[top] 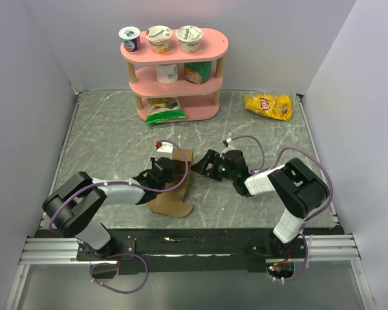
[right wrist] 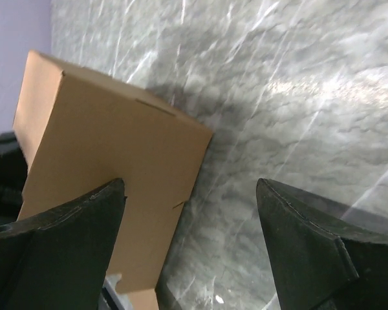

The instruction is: Fold the paper box

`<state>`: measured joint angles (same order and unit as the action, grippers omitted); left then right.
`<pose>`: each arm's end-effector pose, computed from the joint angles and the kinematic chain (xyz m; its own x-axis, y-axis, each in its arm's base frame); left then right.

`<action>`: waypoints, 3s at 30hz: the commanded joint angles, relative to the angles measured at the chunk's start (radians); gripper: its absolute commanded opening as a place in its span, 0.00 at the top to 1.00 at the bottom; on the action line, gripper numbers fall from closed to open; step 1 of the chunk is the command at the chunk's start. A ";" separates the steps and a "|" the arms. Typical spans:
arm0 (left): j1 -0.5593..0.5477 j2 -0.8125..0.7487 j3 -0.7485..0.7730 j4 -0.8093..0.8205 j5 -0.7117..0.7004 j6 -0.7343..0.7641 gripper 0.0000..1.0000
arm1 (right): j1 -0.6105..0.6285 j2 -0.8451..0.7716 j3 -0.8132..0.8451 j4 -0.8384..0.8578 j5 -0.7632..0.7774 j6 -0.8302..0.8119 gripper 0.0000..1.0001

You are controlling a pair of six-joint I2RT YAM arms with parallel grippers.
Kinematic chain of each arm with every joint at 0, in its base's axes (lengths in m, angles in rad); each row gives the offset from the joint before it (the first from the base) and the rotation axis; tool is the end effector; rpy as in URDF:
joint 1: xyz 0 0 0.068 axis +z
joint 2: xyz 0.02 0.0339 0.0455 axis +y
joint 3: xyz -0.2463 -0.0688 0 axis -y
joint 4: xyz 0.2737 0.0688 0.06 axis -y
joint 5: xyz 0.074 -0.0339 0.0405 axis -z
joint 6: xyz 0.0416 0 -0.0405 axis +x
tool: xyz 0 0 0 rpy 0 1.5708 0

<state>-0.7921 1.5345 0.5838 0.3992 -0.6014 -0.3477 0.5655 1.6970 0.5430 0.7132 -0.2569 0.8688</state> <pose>0.2353 -0.2050 0.1150 -0.4306 0.0364 -0.9018 0.1082 0.9941 -0.0115 0.2645 0.1804 0.0831 -0.7765 0.3819 -0.5012 -0.1849 0.6224 0.7606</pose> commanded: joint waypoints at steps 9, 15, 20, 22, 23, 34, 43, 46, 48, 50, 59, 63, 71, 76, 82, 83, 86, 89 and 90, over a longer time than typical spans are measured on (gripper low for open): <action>-0.025 0.009 0.002 -0.003 0.167 0.007 0.99 | 0.152 -0.033 -0.001 0.046 -0.015 -0.188 0.00; -0.025 -0.008 -0.015 0.024 0.232 -0.004 0.99 | 0.178 -0.037 -0.023 0.120 0.057 -0.231 0.00; -0.024 -0.008 -0.016 0.017 0.262 -0.019 0.99 | 0.223 -0.052 -0.040 0.176 0.102 -0.252 0.00; -0.024 -0.011 -0.016 0.020 0.261 -0.020 0.99 | 0.246 -0.082 -0.046 0.175 0.137 -0.264 0.00; -0.024 -0.013 -0.016 0.020 0.261 -0.020 0.99 | 0.252 -0.092 -0.052 0.170 0.148 -0.270 0.00; -0.024 -0.033 -0.029 0.027 0.269 -0.007 0.99 | 0.272 -0.200 -0.095 0.155 0.211 -0.309 0.00; -0.024 -0.056 -0.042 0.032 0.270 0.004 0.99 | 0.274 -0.273 -0.033 -0.105 0.408 -0.390 0.01; -0.024 -0.057 -0.039 0.018 0.246 -0.005 0.99 | 0.287 -0.330 -0.029 -0.204 0.527 -0.392 0.03; -0.025 -0.053 -0.032 -0.003 0.217 -0.014 0.99 | 0.298 -0.359 -0.028 -0.263 0.583 -0.389 0.04; -0.025 -0.047 -0.024 -0.016 0.200 -0.023 0.99 | 0.307 -0.365 -0.012 -0.303 0.631 -0.376 0.07; -0.027 -0.043 -0.012 -0.057 0.132 -0.040 0.99 | 0.398 -0.439 -0.009 -0.500 0.723 -0.275 0.09; -0.027 -0.043 -0.007 -0.065 0.118 -0.036 0.99 | 0.428 -0.551 -0.041 -0.569 0.768 -0.245 0.08; -0.027 -0.048 -0.006 -0.066 0.126 -0.034 0.99 | 0.425 -0.573 -0.048 -0.676 0.837 -0.194 0.23; -0.027 -0.056 -0.007 -0.065 0.127 -0.033 0.99 | 0.427 -0.591 -0.083 -0.716 0.841 -0.146 0.31; -0.032 -0.054 -0.006 -0.063 0.127 -0.033 0.99 | 0.427 -0.600 -0.084 -0.702 0.873 -0.168 0.59; -0.033 -0.054 -0.006 -0.065 0.124 -0.033 0.99 | 0.424 -0.579 -0.074 -0.709 0.890 -0.162 0.66; -0.042 -0.059 -0.006 -0.066 0.111 -0.031 0.99 | 0.422 -0.528 -0.023 -0.796 0.935 -0.120 0.83; -0.050 -0.070 -0.012 -0.063 0.106 -0.033 0.99 | 0.415 -0.484 0.012 -0.842 0.964 -0.080 0.94; -0.055 -0.073 -0.013 -0.063 0.106 -0.034 0.99 | 0.407 -0.475 0.029 -0.854 0.979 -0.068 0.98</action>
<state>-0.8349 1.4933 0.5671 0.3832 -0.4698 -0.3786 0.9886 1.1816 0.4988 -0.0517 0.6170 0.7288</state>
